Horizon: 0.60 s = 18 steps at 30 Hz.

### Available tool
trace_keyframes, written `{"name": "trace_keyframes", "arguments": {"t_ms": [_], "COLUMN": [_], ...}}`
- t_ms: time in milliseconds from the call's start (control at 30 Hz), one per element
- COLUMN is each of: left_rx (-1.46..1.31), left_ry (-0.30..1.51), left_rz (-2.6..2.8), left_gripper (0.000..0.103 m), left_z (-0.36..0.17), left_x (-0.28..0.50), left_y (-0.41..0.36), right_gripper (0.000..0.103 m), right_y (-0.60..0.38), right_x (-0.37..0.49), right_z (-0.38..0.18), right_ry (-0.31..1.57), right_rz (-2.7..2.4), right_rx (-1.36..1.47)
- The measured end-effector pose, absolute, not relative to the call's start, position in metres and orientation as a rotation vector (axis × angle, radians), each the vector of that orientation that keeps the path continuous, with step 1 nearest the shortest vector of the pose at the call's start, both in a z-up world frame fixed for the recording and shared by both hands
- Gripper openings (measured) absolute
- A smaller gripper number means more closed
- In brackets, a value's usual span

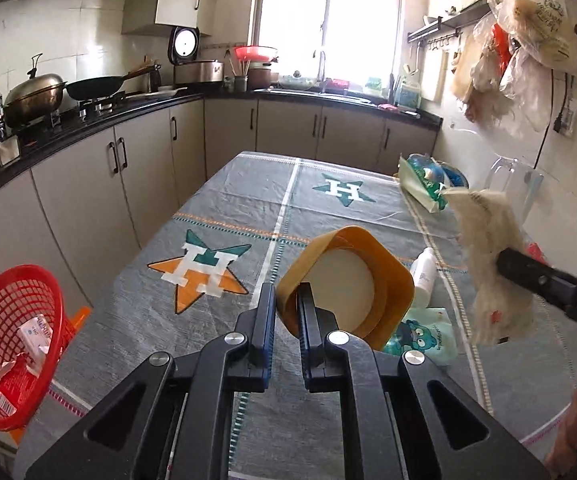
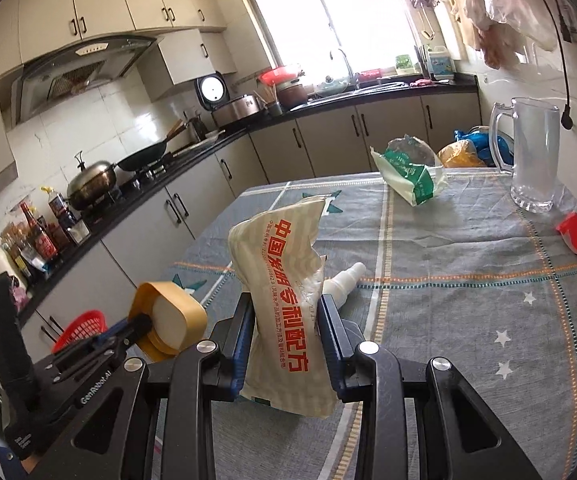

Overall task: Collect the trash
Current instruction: 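Lift the yellow container and white printed bag off the table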

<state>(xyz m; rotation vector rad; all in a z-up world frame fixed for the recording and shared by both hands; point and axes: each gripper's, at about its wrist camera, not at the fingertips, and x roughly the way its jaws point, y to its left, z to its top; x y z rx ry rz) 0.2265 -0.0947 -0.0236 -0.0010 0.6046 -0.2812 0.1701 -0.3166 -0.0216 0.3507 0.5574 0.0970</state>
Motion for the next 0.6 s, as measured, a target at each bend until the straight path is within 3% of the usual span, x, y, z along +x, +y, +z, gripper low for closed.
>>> {"name": "trace_keyframes", "arguments": {"t_ms": [600], "left_rx": [0.062], "left_ry": [0.541], "left_rz": [-0.245], "left_gripper": [0.01], "left_z": [-0.022], "left_x": [0.215], "left_y": [-0.101], "right_gripper": [0.035], "right_y": [-0.301], "right_x": [0.179], "right_z": [-0.036], "right_ry": [0.607], "right_rz": [0.109], "right_rx": [0.303]}}
